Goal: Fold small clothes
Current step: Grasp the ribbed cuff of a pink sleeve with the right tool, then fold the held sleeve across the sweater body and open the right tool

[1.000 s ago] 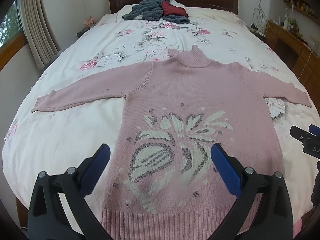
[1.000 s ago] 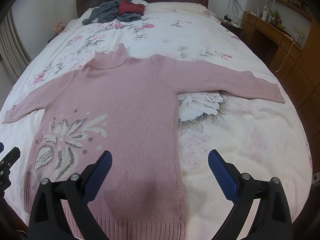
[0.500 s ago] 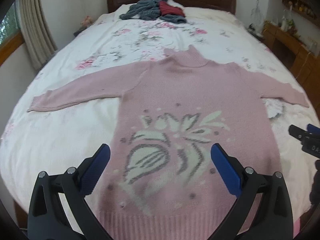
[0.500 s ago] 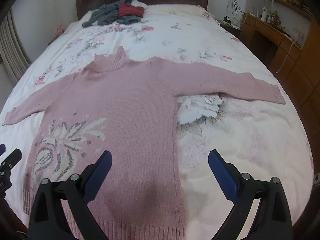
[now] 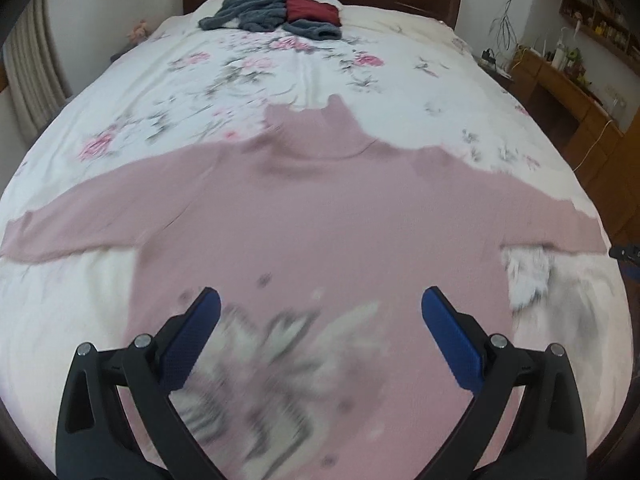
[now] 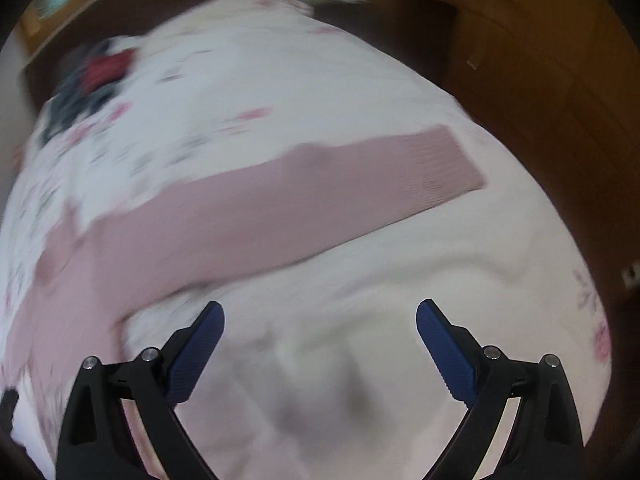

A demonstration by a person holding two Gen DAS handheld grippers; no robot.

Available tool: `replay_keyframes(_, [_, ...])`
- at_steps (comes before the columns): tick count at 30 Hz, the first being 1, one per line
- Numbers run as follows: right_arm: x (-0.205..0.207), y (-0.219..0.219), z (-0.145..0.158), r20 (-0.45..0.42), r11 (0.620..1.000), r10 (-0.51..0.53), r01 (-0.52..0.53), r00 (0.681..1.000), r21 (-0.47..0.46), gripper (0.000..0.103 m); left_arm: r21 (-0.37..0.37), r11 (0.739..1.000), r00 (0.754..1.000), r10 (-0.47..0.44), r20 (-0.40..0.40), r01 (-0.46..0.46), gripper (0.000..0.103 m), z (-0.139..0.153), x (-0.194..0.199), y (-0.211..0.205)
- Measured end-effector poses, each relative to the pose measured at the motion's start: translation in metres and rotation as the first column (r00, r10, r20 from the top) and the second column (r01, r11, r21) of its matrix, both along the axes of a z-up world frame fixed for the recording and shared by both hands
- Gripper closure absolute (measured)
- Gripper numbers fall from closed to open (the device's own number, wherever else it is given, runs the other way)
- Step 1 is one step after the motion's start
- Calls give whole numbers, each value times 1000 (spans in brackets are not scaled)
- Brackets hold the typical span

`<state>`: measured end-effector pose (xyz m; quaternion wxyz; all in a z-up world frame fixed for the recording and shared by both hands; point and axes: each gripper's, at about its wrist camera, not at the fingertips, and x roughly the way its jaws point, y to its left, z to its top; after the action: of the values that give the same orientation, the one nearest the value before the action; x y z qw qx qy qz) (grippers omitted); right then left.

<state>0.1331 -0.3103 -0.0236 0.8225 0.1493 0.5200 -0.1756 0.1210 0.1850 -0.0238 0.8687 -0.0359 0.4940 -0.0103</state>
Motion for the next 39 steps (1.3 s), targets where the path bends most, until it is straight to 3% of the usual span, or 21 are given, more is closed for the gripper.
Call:
replay_keyframes(4, [33,-79,-26,-69,992,-98,103,993,77,6,3,1000,1000,-10,27,10,3,-4,39,-34])
replay_keyframes(7, [48,-113,-44,-108,983,-143,154,984,104,7,6,1000,999,-11,40,11,3,-9,62,-53])
replay_keyframes(16, [77,-161,-90,-129,959,-195,217,972,183,10,62,998,999,-31,37,29,3,-29,90,-77])
replay_keyframes(19, [85,-159,-90,-113,965,-189,206,975,160,23,68,997,999,-28,23,26,3,-36,92,-78])
replay_keyframes(20, [86,-157,-89,-108,968,-183,199,977,156,35,69,997,999,-27,20,26,3,-38,93,-79])
replay_keyframes(21, [87,-155,-87,-96,970,-172,185,980,157,53,68,997,999,-27,17,26,3,-39,93,-78])
replay_keyframes(24, [86,-150,-83,-88,973,-147,160,985,168,76,58,998,1000,-29,9,29,3,-41,93,-80])
replay_keyframes(26, [81,-149,-77,-69,976,-134,144,989,164,86,53,998,999,-35,9,34,3,-41,91,-79])
replay_keyframes(29, [76,-150,-68,-29,971,-150,153,988,183,90,75,997,999,-37,11,36,3,-37,87,-75])
replay_keyframes(33, [69,-127,-48,25,981,-94,88,995,170,90,68,998,1000,-19,-11,19,3,-37,83,-58])
replay_keyframes(39, [74,-41,-17,104,977,69,-89,992,194,90,56,998,998,32,-48,-29,3,-41,72,-22])
